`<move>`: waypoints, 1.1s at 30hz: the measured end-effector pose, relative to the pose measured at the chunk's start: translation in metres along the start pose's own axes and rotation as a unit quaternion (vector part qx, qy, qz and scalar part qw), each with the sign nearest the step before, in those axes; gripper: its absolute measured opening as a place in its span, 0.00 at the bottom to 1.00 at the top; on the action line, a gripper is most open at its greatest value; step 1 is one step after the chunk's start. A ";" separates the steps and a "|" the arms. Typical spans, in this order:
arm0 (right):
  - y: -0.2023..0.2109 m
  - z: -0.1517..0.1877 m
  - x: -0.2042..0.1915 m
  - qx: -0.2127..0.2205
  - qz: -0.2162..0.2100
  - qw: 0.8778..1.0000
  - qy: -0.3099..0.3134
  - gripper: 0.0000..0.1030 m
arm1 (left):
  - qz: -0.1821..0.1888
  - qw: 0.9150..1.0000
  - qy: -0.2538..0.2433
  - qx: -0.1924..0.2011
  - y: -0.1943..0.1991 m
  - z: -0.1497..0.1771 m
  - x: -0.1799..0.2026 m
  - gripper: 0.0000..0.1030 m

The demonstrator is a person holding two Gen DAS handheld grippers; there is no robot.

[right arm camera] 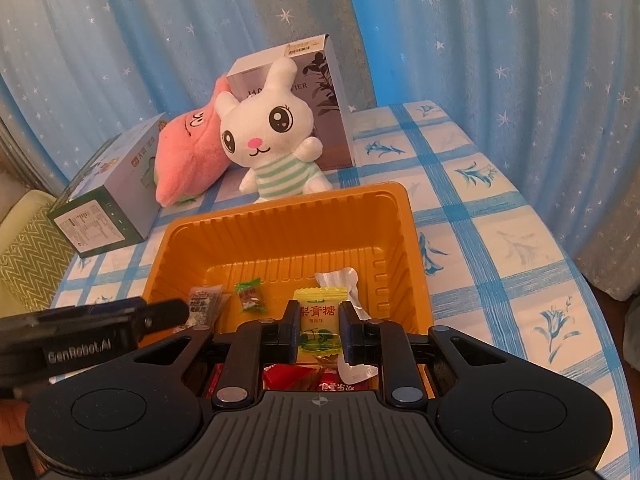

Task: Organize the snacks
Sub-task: 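Lower both candies into the orange tray and open both tools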

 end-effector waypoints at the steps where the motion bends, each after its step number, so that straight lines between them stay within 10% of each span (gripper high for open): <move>1: 0.000 0.000 0.000 0.000 -0.001 1.000 0.000 0.20 | -0.002 1.000 -0.004 0.000 0.001 0.001 0.000 0.49; 28: -0.014 -0.014 -0.021 0.009 -0.029 1.000 0.000 0.20 | -0.014 1.000 -0.017 -0.006 0.001 0.012 -0.011 0.49; 30: -0.014 -0.015 -0.022 0.015 -0.040 0.999 0.003 0.30 | -0.015 1.000 -0.017 -0.005 0.002 0.013 -0.012 0.50; 32: -0.011 -0.014 -0.021 0.029 -0.044 0.999 0.000 0.74 | -0.016 1.000 -0.018 -0.003 0.004 0.015 -0.013 0.52; 33: -0.008 -0.014 -0.020 0.037 -0.047 0.998 -0.004 0.74 | -0.017 1.000 -0.018 -0.002 0.005 0.017 -0.014 0.53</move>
Point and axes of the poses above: each gripper's, at about its wrist camera, not at the fingertips, and y roughly against the way its jaws point, x to its right, z to its underside, the point moved 9 cm from there along -y, roughly the way its jaws point, and after that the axes turned 8 degrees about -z, right-handed, at the moved point
